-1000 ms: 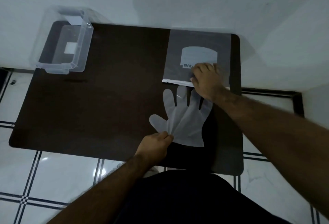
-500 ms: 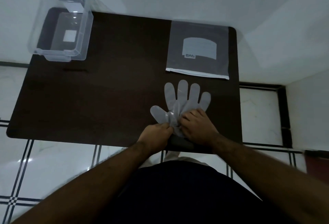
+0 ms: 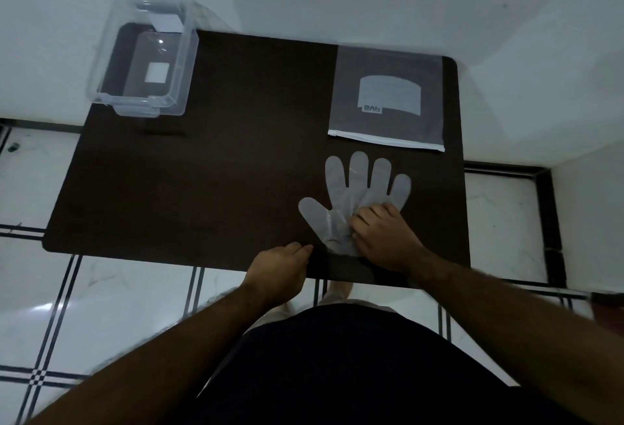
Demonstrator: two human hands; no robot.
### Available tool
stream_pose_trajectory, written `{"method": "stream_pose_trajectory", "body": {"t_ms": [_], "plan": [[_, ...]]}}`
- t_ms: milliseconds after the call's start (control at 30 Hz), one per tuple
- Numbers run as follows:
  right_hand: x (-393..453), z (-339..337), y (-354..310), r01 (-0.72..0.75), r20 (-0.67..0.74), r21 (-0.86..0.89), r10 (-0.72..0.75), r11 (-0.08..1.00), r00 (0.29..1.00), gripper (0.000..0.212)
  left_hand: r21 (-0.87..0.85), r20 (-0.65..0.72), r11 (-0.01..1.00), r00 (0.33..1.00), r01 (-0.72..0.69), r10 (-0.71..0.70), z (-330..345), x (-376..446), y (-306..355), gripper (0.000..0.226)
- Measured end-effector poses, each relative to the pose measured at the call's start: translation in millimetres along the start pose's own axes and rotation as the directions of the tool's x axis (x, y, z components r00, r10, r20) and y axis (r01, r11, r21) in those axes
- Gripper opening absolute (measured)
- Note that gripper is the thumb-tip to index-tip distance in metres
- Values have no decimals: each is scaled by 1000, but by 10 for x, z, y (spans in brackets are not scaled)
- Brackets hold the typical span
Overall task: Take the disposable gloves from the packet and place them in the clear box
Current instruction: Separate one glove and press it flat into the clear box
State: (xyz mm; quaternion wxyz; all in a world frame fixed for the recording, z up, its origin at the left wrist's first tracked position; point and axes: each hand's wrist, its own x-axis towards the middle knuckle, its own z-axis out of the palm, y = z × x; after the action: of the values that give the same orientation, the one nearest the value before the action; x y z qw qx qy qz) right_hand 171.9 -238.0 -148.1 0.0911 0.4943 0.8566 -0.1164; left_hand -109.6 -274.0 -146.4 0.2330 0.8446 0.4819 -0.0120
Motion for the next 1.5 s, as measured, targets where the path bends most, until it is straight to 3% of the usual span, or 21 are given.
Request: {"method": "stream_pose_trajectory", "body": {"t_ms": [133,300,467,533,633,800,933,1000,1500], "plan": [[-9,10,-219,-26,-94,118,37,993,995,41,-184,-47,973,988,137,-148,-27,-100,-95,33],[39,111,-532,15,-100,105,-5,994,995,35,-301,-20,918,961,258,-276,-60,-76,-118,24],[50,106,-626,-68,-75,129,78,989,994,21,-470,88,805,927,362,-365,-107,30,-82,17],[46,114,-624,-111,-61,188,124,976,990,21,-558,170,714,901,422,-399,-89,114,-37,13],[20,125,-588,-175,-40,382,205,907,978,20,-704,286,497,843,507,-455,-66,267,88,8],[-24,127,-557,-258,-93,690,436,677,895,9,-794,443,179,755,581,-484,-86,497,257,12],[-52,77,-514,-326,40,832,538,448,842,12,-827,534,-63,748,558,-395,-130,599,415,16],[-81,56,-490,-344,101,864,543,368,834,14,-834,545,-137,756,535,-363,-131,642,474,18],[-121,-60,-395,-405,255,907,610,119,750,12,-825,548,-160,698,542,-462,-77,709,547,9]]}}
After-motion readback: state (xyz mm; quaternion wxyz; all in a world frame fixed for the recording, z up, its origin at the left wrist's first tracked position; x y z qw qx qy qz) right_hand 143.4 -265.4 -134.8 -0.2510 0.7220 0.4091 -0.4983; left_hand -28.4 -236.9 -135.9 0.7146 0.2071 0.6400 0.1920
